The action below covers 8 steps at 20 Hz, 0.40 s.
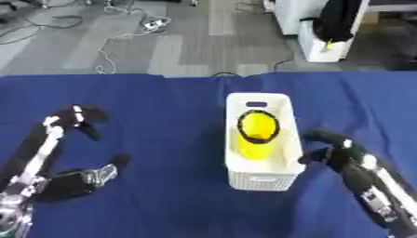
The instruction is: Pick up objects on the table and place them in the box.
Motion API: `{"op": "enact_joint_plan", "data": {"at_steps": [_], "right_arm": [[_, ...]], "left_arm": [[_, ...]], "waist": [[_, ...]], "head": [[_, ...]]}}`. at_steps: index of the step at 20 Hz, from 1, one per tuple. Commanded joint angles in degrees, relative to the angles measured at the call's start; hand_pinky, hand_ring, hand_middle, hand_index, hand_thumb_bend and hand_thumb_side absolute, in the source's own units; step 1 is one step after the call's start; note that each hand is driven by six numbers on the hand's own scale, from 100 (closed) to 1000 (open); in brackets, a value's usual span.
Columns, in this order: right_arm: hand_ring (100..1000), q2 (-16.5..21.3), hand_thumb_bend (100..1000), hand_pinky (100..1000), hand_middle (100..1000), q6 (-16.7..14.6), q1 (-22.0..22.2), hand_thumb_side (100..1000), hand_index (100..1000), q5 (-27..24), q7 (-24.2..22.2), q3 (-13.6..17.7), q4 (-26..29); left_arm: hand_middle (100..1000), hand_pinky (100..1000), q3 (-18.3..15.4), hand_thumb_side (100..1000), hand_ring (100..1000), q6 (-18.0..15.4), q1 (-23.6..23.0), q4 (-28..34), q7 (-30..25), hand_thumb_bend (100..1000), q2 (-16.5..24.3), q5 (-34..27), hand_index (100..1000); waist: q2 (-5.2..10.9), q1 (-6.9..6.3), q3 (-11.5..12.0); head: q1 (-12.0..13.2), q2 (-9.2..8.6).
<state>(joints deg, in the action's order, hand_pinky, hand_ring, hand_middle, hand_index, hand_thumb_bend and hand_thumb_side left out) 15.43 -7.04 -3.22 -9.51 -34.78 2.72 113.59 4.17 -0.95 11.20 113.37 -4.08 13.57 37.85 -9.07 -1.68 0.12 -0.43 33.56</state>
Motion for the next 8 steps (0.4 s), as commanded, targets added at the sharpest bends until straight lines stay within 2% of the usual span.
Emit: {"op": "enact_joint_plan", "data": {"at_steps": [1, 8], "right_arm": [[706, 0.48, 483, 819, 858, 0.08, -0.71, 737, 916, -0.40, 0.21, 0.27, 1.00], [705, 0.80, 485, 818, 856, -1.52, -1.45, 718, 913, -3.09, 0.04, -0.07, 1.00]], "left_arm": [[709, 709, -0.55, 462, 544, 0.04, 0.55, 1.22, 0.40, 473, -0.36, 0.27, 755], [706, 708, -0.58, 452, 543, -0.24, 0.46, 1.22, 1.22, 476, -1.09, -0.02, 754]], "waist": [[0.78, -0.15, 0.23], [1.00, -0.33, 0.13]], "head": [[0.42, -0.91], [0.87, -1.99]]}}
